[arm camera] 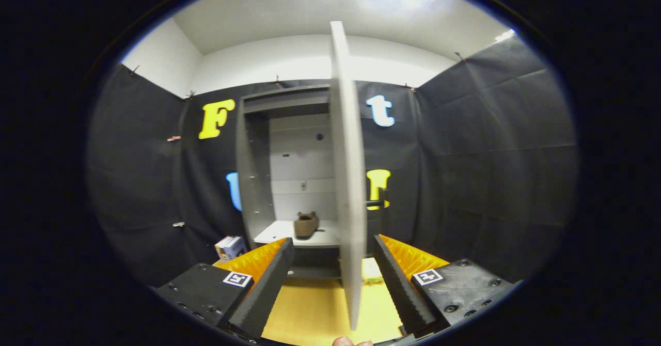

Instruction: Open the shoe cabinet door, grab the shoes and put them into the shoe cabinet, then close the shoe cabinet door.

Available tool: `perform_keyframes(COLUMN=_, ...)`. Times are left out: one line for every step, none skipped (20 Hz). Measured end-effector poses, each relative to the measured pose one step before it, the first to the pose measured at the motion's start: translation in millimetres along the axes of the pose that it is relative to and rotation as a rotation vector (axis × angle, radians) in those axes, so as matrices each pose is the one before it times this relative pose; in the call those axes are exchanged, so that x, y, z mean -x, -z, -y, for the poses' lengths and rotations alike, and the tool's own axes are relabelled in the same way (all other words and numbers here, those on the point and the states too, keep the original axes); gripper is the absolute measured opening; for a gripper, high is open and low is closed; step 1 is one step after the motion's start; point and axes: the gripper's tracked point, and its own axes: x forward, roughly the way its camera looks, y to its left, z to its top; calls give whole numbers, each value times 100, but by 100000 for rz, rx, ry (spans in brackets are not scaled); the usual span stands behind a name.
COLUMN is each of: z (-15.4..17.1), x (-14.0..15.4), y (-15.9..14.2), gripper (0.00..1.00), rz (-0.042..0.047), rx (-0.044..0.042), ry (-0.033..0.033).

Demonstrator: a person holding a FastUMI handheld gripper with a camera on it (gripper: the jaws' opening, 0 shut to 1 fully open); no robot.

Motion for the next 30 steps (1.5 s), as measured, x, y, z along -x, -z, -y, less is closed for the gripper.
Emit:
perform_keyframes(z=1943, x=-400, y=32, gripper=97, rz=-710, rx=276, ry=3754)
perform_keyframes(z=1752, x=-550, y=146, gripper=97, rz=-921, rx=529, ry=3944)
perform_keyframes(z=1461, x=-683, y=237, gripper=97, rz=-1510, rx=-474, ry=2294)
perform_keyframes(z=1156, x=-924, y=91, gripper=98, rz=-622, rx=-798, ry=2019)
perform_keyframes(z=1160, x=-1205, y=62, gripper=98, rz=-558, rx=-521, ry=3027)
perform_keyframes(z=835, x=-1671, y=391, gripper=98, rz=-564, rx=233, ry=2037)
perform_keyframes(z=906, x=-1297, y=279, gripper=98, rz=-866, rx=-139, ry=1966)
perform_keyframes(z=130, x=-1153, y=300, gripper=98, rz=-1032, rx=-1680, ry=118)
perform_keyframes(z=-218, x=-883, y=422, gripper=98, rz=-1652, rx=-1621, ry=-757)
perform_keyframes(z=41, x=-476, y=106, gripper=98, rz=-486, rx=-461, ry=-1107)
perform_keyframes(z=127, x=-517, y=241, gripper=98, rz=-845, rx=1512, ry=-72)
perform_keyframes(z=243, x=-442, y=298, gripper=98, rz=-698, rx=1918, ry=637)
perform_keyframes(z=-165, x=-28, y=170, gripper=98, rz=563, rx=1403, ry=1340)
perform_keyframes(z=-663, x=32, y=-169, gripper=98, rz=694, rx=192, ry=640)
perform_keyframes(z=-483, x=146, y=-21, gripper=98, rz=21, rx=274, ry=174)
perform_keyframes(z=-509, x=379, y=111, gripper=97, rz=-101, rx=-20, ry=-165)
perform_keyframes(z=-308, x=274, y=37, gripper=97, rz=-464, rx=259, ry=-460)
perform_keyframes(z=-318, x=186, y=101, gripper=97, rz=-48, rx=-378, ry=-515)
perform_keyframes(z=-634, x=204, y=91, gripper=97, rz=-343, rx=-575, ry=-576)
perform_keyframes(z=-959, x=182, y=210, gripper=97, rz=-217, rx=-906, ry=-506)
perform_keyframes(z=-1022, x=280, y=209, gripper=98, rz=-158, rx=90, ry=-512)
perform_keyframes(z=-1041, x=264, y=68, gripper=98, rz=889, rx=686, ry=-133)
perform_keyframes(z=-1027, x=314, y=-57, gripper=98, rz=922, rx=1657, ry=-43)
perform_keyframes(z=-1019, x=322, y=-29, gripper=98, rz=1016, rx=842, ry=232)
perform_keyframes(z=-1024, x=217, y=84, gripper=98, rz=375, rx=1015, ry=-409)
perform_keyframes(z=-1302, x=67, y=244, gripper=97, rz=303, rx=683, ry=-983)
perform_keyframes(z=-1217, x=0, y=63, gripper=97, rz=-262, rx=584, ry=-1572)
perform_keyframes(z=-1375, x=86, y=133, gripper=98, rz=-48, rx=759, ry=-2103)
perform_keyframes(z=-1240, x=-125, y=76, gripper=98, rz=-665, rx=353, ry=-1674)
perform_keyframes(z=-1043, x=-210, y=149, gripper=98, rz=-589, rx=224, ry=-1440)
